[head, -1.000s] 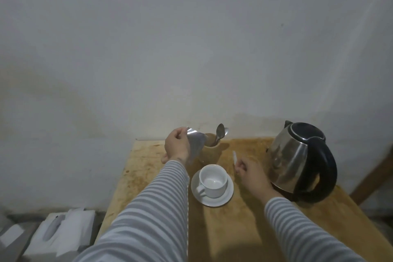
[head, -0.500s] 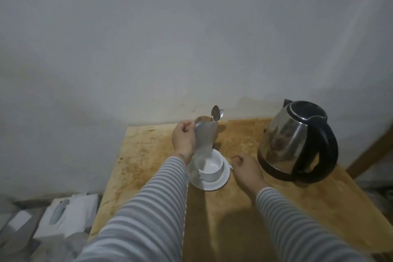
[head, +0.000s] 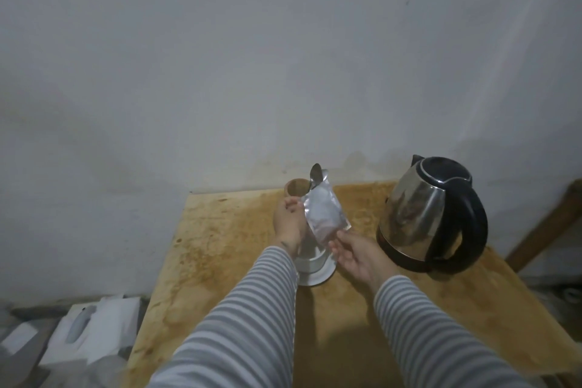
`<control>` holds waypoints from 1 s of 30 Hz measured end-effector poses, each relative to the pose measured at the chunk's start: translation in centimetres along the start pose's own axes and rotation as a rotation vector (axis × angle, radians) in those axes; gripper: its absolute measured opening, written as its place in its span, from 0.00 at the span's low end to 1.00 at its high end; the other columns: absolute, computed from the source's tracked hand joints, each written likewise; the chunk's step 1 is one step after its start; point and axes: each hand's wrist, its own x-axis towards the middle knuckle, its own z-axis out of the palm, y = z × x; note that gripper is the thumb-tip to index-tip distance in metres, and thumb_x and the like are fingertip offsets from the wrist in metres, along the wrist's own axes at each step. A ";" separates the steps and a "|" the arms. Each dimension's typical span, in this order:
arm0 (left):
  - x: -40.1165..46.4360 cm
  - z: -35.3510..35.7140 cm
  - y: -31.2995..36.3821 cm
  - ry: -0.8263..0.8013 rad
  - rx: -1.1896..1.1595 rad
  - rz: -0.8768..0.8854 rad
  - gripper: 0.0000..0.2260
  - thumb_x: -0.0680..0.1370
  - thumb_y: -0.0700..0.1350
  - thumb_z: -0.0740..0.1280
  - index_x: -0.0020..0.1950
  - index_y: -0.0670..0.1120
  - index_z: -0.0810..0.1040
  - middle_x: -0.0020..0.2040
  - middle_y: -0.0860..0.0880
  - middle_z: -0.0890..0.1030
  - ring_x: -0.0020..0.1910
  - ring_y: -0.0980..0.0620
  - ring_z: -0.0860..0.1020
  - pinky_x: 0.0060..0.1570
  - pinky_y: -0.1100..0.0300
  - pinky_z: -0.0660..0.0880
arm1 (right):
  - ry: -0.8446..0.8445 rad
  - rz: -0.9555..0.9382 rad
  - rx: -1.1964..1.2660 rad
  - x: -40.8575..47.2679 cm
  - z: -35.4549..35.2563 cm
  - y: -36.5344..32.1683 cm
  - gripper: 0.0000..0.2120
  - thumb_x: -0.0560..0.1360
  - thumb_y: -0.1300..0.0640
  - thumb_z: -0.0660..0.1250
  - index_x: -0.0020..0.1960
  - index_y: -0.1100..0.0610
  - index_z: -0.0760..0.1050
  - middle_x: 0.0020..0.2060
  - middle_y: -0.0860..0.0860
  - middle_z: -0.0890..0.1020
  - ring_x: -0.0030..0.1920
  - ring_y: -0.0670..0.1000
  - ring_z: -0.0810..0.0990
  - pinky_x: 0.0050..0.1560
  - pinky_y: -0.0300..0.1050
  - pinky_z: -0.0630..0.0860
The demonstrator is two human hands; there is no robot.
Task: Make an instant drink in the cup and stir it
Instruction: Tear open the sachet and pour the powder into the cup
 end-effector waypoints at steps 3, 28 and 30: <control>-0.4 -0.3 -1.4 -0.039 0.019 -0.085 0.06 0.80 0.40 0.60 0.48 0.47 0.75 0.50 0.42 0.81 0.47 0.44 0.78 0.53 0.47 0.79 | 0.010 0.087 0.139 -0.5 -0.5 0.6 0.11 0.79 0.65 0.63 0.60 0.67 0.74 0.44 0.63 0.84 0.30 0.54 0.86 0.26 0.44 0.82; 0.9 -3.3 -2.6 -0.082 0.689 0.216 0.07 0.77 0.43 0.66 0.47 0.48 0.84 0.47 0.48 0.86 0.50 0.45 0.81 0.55 0.47 0.78 | 0.065 -0.780 -1.251 0.6 2.8 -5.3 0.08 0.77 0.61 0.63 0.49 0.55 0.82 0.38 0.52 0.81 0.44 0.58 0.83 0.50 0.53 0.80; 0.9 -3.6 -3.0 -0.077 0.714 0.202 0.07 0.77 0.43 0.66 0.47 0.48 0.84 0.47 0.48 0.86 0.50 0.45 0.81 0.55 0.47 0.78 | 0.038 -0.813 -1.303 0.3 3.4 -5.2 0.09 0.78 0.61 0.63 0.50 0.55 0.82 0.38 0.51 0.81 0.45 0.57 0.82 0.50 0.53 0.79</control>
